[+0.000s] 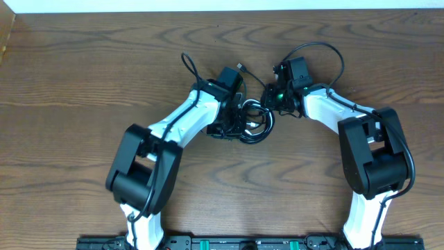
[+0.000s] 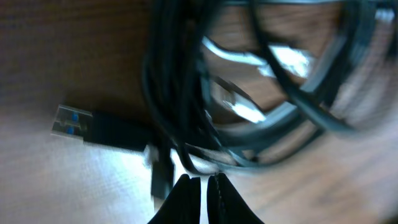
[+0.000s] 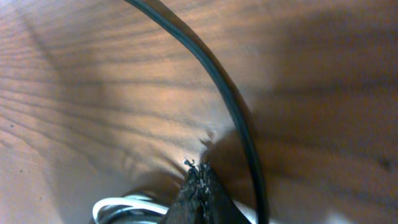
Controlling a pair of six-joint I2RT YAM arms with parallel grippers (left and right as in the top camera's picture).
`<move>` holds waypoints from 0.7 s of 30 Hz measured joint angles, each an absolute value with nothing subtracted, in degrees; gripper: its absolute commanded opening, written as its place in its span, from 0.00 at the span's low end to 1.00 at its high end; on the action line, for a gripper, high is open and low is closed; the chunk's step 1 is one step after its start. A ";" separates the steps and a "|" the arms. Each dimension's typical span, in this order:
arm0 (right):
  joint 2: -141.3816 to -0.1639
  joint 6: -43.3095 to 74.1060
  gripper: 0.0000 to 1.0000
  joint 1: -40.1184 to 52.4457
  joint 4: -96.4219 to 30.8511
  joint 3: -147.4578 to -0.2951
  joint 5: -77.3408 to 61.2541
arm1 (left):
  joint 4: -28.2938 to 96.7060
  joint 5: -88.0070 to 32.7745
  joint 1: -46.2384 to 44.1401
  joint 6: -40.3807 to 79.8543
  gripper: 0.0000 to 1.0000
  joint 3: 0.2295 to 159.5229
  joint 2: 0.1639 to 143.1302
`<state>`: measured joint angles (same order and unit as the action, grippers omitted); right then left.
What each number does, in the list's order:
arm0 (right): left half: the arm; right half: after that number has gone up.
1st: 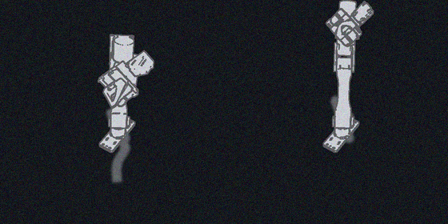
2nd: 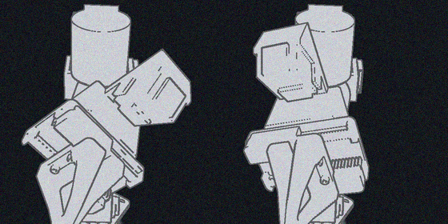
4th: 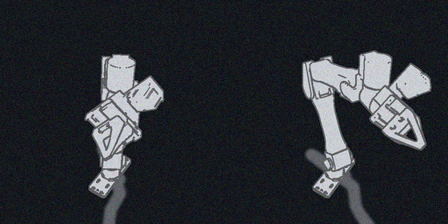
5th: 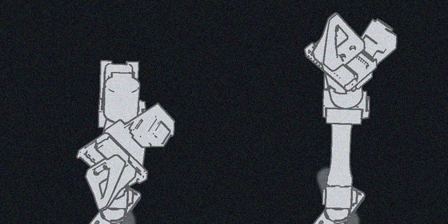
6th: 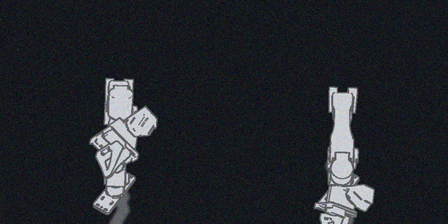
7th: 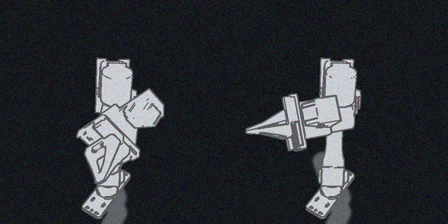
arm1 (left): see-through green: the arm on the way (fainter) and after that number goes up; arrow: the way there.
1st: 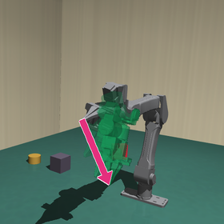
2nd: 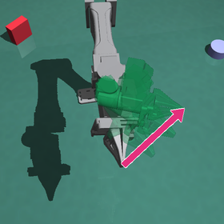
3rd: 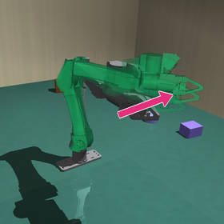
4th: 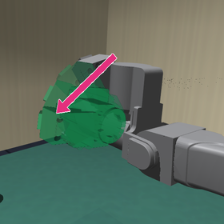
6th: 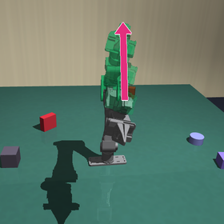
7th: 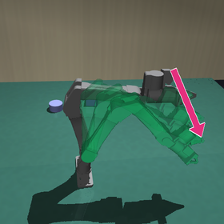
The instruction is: Untangle cables
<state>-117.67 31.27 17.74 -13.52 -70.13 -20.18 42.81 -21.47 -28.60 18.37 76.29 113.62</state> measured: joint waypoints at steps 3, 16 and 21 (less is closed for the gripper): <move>-117.14 32.45 0.01 17.30 -17.34 -70.35 -21.43 | 41.17 -20.64 -28.36 18.37 0.12 76.20 115.37; -116.29 33.82 0.01 18.02 -33.93 -70.91 -29.69 | 23.68 -14.44 -21.15 18.37 0.14 75.79 115.39; -116.29 33.58 0.01 19.75 -36.71 -70.81 -31.48 | 20.64 -13.39 -21.45 18.09 0.13 75.79 115.39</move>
<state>-116.29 33.58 19.75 -36.71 -70.81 -31.48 20.64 -13.39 -21.45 18.09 75.79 115.39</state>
